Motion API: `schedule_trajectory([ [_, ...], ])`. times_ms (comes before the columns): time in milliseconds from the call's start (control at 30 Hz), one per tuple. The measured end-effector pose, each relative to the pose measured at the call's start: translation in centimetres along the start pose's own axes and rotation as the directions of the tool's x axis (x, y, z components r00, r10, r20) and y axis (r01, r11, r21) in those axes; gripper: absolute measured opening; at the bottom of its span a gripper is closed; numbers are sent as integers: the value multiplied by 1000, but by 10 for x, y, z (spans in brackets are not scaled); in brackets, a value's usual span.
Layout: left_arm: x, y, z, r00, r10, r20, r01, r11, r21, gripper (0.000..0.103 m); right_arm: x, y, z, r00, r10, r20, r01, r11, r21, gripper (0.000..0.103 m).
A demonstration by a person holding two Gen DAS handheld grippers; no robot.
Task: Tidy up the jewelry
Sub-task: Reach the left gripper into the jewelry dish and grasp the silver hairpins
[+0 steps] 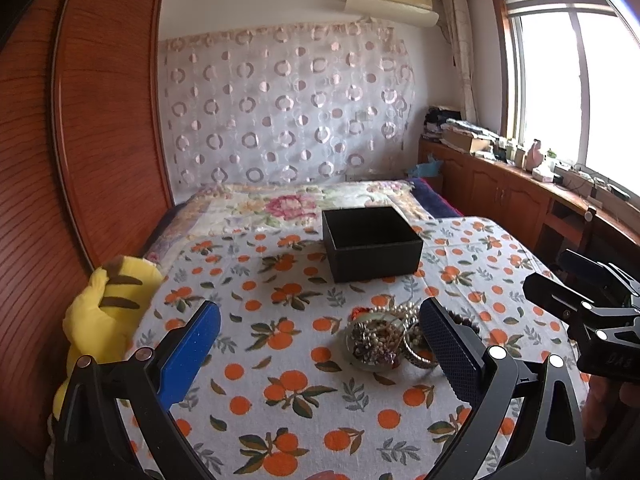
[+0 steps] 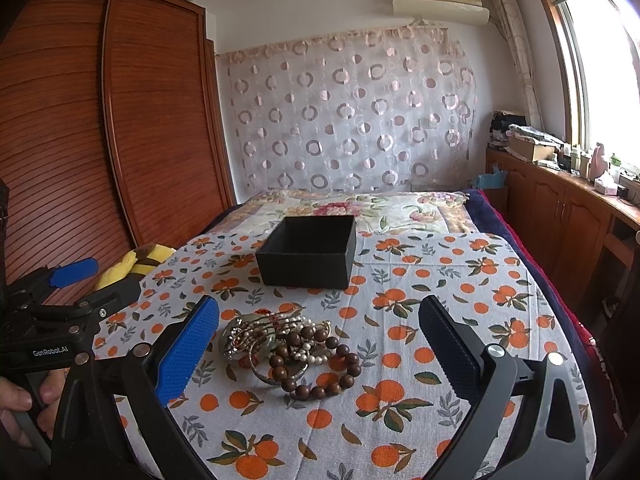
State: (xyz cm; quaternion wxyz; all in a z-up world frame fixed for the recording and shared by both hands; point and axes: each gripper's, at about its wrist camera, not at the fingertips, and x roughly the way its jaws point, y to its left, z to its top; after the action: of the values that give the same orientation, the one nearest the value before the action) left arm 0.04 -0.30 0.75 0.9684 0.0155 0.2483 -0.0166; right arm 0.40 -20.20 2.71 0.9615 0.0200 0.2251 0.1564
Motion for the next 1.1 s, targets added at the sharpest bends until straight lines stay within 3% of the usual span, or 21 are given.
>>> schedule_trajectory([
  [200,22,0,-10,997,-39,-70,40,999,6,96,17,-8,-14,999,16,-52,-16,1000,-6,100],
  [500,57,1,-26,981,-120,-153,122,993,4,96,49,-24,-38,986,32,-164,-38,999,-33,68],
  [733,86,-12,-32,948,-208,-242,219,976,21,93,70,-25,-50,972,35,-231,-52,997,-65,67],
  [900,107,-19,-36,927,-222,-302,242,970,29,86,74,-29,-56,966,41,-255,-56,997,-52,67],
  [1100,124,-24,-34,919,-212,-332,243,969,53,73,73,-28,-57,967,47,-250,-63,997,-53,67],
])
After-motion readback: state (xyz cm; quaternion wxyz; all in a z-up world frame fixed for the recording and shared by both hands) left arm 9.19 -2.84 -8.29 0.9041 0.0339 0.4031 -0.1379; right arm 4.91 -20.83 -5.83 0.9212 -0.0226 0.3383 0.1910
